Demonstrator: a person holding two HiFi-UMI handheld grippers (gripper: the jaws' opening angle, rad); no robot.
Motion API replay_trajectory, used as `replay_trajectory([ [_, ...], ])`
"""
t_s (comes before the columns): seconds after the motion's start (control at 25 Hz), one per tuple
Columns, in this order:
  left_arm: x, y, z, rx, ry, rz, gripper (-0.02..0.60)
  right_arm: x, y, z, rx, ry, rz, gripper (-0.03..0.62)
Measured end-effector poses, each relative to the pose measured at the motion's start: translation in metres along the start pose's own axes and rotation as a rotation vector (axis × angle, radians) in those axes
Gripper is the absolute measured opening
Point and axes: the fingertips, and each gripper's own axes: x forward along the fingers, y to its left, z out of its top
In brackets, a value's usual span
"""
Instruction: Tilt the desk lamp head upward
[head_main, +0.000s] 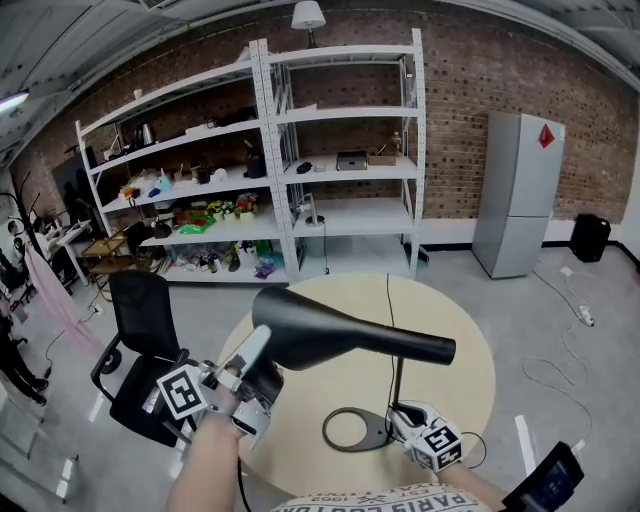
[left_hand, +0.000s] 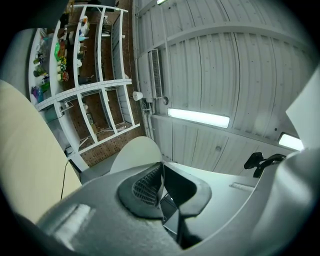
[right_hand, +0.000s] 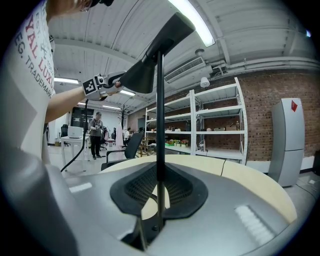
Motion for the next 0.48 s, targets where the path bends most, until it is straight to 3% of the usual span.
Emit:
replay_trajectory([
  [0.48, 0.016, -0.022, 0.002, 0.101, 0.039, 0.020, 0.014, 0.001, -0.002, 0.000, 0.004, -0.005, 0.001, 0.044],
])
